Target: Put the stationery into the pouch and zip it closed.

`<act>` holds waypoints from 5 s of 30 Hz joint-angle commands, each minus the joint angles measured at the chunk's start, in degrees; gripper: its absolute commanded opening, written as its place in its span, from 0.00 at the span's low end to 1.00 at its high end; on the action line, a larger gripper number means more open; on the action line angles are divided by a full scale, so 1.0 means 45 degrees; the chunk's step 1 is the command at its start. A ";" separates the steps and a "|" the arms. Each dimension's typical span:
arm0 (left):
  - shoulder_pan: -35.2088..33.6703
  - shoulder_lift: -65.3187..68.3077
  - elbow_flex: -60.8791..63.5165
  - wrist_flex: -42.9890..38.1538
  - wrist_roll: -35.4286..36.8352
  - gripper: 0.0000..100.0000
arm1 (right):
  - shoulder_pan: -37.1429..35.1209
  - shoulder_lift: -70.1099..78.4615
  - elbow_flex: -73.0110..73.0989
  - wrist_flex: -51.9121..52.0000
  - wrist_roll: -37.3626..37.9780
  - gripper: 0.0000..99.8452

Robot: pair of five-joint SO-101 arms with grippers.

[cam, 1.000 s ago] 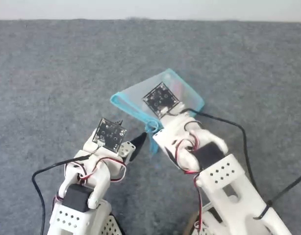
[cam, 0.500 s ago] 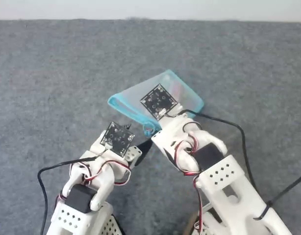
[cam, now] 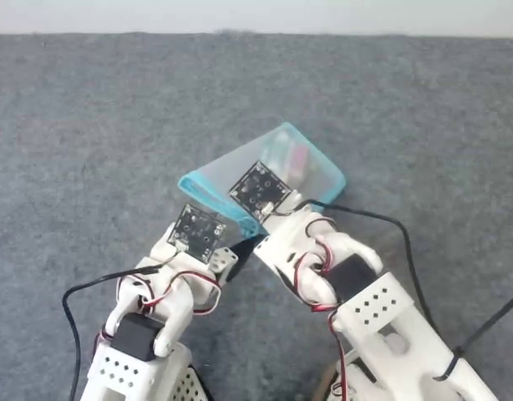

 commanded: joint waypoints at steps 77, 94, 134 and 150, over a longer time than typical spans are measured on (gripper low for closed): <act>-0.1563 -0.0195 -0.0342 -0.0488 -0.1543 0.01 | 0.2198 -0.2510 0.0703 0.1045 0.1524 0.01; -0.4591 -0.0195 -0.0967 -0.0547 -0.1543 0.01 | 0.2256 -0.1358 0.0606 0.0576 0.1524 0.01; 0.1074 -0.0117 -0.5304 0.3048 -0.1934 0.01 | -0.0869 -0.4757 0.2911 -0.2393 0.0977 0.37; 0.0742 -0.0176 -0.4327 0.2794 -0.1875 0.01 | 0.0127 -0.1045 0.0567 -0.3272 0.0860 0.01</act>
